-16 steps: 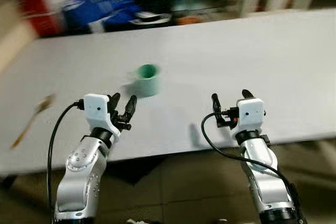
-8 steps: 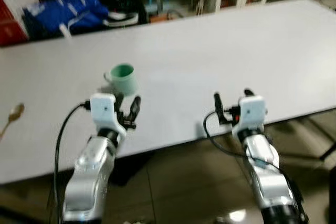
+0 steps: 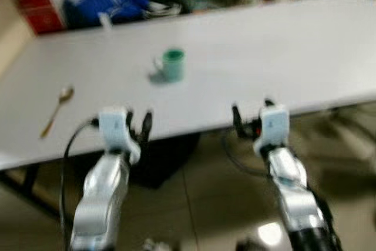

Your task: Setting the table

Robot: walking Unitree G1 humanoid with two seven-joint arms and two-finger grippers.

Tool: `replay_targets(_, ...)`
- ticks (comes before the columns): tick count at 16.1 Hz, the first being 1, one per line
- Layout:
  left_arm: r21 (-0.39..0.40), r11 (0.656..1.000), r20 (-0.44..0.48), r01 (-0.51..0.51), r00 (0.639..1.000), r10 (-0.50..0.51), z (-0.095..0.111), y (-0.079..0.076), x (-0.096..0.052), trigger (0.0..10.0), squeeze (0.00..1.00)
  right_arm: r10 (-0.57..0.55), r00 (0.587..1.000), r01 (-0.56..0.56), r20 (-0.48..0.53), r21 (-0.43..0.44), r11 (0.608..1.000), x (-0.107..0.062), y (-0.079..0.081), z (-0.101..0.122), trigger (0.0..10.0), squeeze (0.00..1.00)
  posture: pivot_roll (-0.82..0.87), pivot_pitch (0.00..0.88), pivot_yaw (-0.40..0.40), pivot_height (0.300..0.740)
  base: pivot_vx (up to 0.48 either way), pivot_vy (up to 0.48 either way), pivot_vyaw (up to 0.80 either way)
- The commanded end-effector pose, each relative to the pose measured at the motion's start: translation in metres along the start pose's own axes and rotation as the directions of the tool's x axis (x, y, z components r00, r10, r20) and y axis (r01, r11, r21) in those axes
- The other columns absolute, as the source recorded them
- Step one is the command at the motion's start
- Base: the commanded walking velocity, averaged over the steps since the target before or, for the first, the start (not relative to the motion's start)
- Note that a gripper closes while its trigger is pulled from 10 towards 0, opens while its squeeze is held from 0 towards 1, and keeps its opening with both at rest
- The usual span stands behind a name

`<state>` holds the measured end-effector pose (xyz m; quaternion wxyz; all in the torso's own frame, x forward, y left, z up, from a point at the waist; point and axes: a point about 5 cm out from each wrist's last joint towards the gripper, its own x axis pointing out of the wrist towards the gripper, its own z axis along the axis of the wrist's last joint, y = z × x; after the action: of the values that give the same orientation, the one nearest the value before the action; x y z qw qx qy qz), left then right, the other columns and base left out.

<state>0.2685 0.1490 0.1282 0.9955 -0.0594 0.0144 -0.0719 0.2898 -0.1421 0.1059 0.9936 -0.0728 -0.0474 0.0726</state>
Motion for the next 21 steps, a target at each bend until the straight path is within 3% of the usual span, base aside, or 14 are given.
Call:
replay_targets(1,0.012,1.000,0.003,-0.016,1.000,0.016,0.002,0.004,-0.001,10.0,0.00,0.009,1.000,-0.009,0.005,0.015,1.000,0.000,0.003,0.000,10.0,0.00,-0.11,0.000,0.088,0.735,0.000,0.446,0.00)
replay_targets(5,-0.002,1.000,0.000,-0.020,1.000,0.020,0.002,0.004,0.003,10.0,0.00,0.016,1.000,-0.016,0.002,0.013,1.000,-0.001,0.003,-0.001,10.0,0.00,-0.11,0.000,0.092,0.735,0.000,0.467,0.00)
replay_targets(6,0.025,0.999,0.010,-0.024,1.000,0.024,0.004,0.005,0.004,10.0,0.00,0.018,1.000,-0.018,0.000,0.013,1.000,-0.002,0.003,-0.001,10.0,0.00,-0.12,0.000,0.095,0.735,0.000,0.244,0.00)
replay_targets(12,0.027,0.998,0.020,-0.052,0.998,0.051,0.006,0.004,0.009,10.0,0.00,0.029,1.000,-0.029,0.002,0.010,1.000,-0.002,0.004,-0.001,10.0,0.00,-0.11,0.000,0.093,0.735,0.000,0.045,0.00)
replay_targets(21,0.011,0.989,0.019,-0.150,0.989,0.150,0.006,0.012,0.010,10.0,0.00,0.057,0.998,-0.057,0.002,0.010,0.998,-0.001,0.006,0.000,10.0,0.00,-0.10,0.000,0.077,0.735,0.000,0.480,0.00)
